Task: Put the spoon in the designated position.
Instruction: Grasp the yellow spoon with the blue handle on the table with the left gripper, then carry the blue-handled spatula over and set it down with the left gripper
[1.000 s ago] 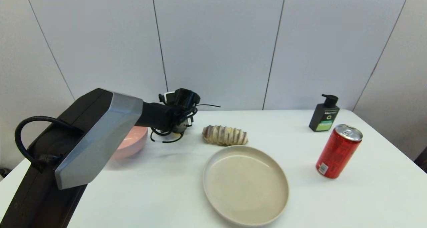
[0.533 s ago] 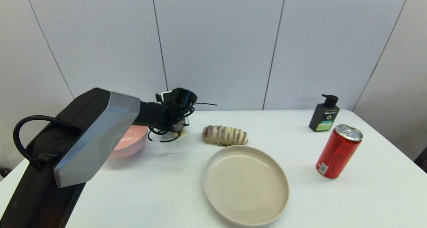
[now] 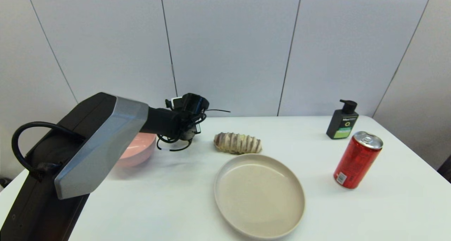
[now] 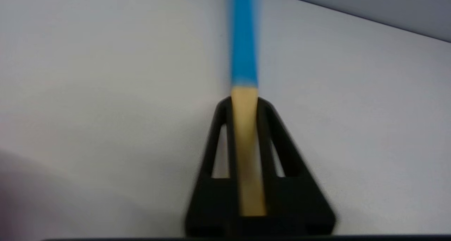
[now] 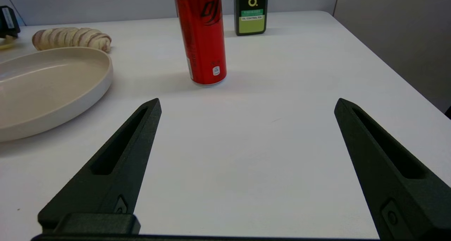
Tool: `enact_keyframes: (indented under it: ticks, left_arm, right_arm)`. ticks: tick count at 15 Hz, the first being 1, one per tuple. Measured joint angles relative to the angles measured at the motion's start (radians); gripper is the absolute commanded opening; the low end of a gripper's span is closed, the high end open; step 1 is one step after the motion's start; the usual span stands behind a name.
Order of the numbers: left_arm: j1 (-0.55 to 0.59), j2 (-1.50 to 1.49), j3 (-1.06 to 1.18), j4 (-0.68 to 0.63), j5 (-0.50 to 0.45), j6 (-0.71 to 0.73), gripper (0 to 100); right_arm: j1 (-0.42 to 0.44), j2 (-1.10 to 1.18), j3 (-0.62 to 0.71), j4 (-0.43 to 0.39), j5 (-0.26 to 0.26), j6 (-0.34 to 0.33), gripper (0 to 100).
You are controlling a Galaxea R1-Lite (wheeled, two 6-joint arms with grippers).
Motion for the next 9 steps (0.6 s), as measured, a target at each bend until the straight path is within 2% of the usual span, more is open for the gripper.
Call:
enact_keyframes:
  ticks: [9]
  left_arm:
    - [-0.019,-0.058,0.005,0.007,0.004,0.01,0]
  right_arm:
    - [0.0,0.0,0.0,-0.001,0.0,0.001,100]
